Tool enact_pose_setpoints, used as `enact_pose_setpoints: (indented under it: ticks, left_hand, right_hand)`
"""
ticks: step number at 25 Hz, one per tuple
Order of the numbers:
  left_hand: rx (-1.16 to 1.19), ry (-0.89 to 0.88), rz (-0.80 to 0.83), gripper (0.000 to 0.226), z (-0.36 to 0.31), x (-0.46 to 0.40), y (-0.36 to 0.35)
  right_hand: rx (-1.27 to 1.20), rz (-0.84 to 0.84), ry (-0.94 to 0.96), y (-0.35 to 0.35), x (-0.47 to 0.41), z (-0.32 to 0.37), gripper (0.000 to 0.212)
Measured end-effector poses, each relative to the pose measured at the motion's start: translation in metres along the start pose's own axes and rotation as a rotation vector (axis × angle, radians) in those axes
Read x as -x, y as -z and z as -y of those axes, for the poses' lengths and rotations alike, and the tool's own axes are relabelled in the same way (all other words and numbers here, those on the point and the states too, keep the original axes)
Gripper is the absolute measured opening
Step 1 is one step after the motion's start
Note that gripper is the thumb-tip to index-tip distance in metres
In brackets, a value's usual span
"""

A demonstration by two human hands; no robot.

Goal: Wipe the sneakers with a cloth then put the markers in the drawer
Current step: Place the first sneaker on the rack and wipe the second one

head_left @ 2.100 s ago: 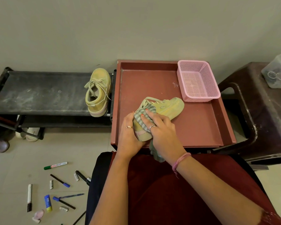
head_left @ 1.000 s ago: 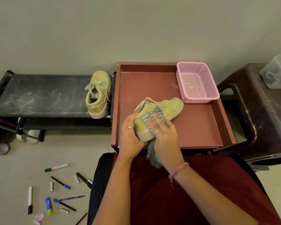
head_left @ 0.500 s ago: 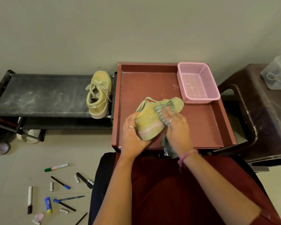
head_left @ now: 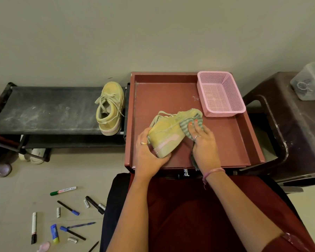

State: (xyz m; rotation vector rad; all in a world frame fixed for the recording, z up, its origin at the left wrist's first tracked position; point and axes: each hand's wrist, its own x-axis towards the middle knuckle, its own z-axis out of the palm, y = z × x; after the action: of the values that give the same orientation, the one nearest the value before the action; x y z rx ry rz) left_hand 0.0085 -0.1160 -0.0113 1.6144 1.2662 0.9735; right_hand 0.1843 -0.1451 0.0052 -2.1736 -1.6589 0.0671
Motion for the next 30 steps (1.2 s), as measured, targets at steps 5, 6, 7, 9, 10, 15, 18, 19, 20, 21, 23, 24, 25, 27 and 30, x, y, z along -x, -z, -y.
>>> enact_pose_setpoints:
  ticks: [5,6,7,9,10,15,18,19,20,21,23,24,25,27,30]
  left_hand:
    - [0.003,0.026,-0.006,0.093,0.000,0.000,0.002]
    - [0.004,0.027,-0.008,0.094,0.000,0.000,0.001]
    - [0.006,0.026,-0.005,0.095,0.000,0.000,0.001]
    - [0.008,0.024,-0.005,0.094,0.001,0.000,0.000]
    - [0.004,0.020,-0.006,0.094,0.001,0.000,0.000]
    - [-0.027,0.019,-0.005,0.095,0.003,0.000,-0.003]
    - [-0.018,0.031,-0.010,0.096,-0.002,-0.001,-0.004]
    - [-0.014,0.034,-0.006,0.095,-0.002,-0.001,-0.004]
    - [-0.006,0.037,-0.001,0.095,-0.002,-0.001,-0.004]
    - [0.001,0.039,0.002,0.093,-0.002,-0.001,-0.004]
    - [0.002,0.042,0.003,0.086,-0.002,-0.002,-0.004]
    - [-0.006,0.045,0.005,0.083,-0.001,-0.002,-0.003]
    - [-0.009,0.051,0.001,0.081,-0.001,-0.002,-0.003]
    - [0.016,0.066,-0.009,0.085,-0.003,0.000,-0.002]
    - [0.002,0.026,0.006,0.094,-0.002,0.001,-0.005]
  right_hand:
    - [-0.267,0.158,-0.058,0.034,0.025,0.034,0.060]
    - [-0.343,0.208,-0.061,0.043,0.029,0.037,0.059]
    - [-0.413,0.253,-0.064,0.052,0.032,0.039,0.058]
    - [-0.512,0.292,-0.093,0.067,0.032,0.034,0.056]
    - [-0.545,0.283,-0.151,0.072,0.025,0.029,0.054]
    - [-0.188,0.186,-0.202,0.050,-0.021,-0.002,0.060]
    - [-0.079,0.330,-0.026,0.020,-0.002,0.025,0.073]
    - [-0.107,0.350,-0.020,0.018,0.008,0.036,0.075]
    - [-0.108,0.362,-0.001,0.022,0.017,0.045,0.076]
    - [-0.093,0.313,0.078,0.025,0.027,0.050,0.076]
    - [0.028,0.221,0.324,0.029,0.045,0.054,0.060]
    - [0.125,0.213,0.409,0.031,0.052,0.055,0.052]
    - [0.197,0.236,0.442,0.032,0.055,0.057,0.049]
    - [0.269,0.239,0.439,0.030,0.046,0.060,0.048]
    - [0.299,0.252,0.266,0.025,0.003,0.056,0.049]
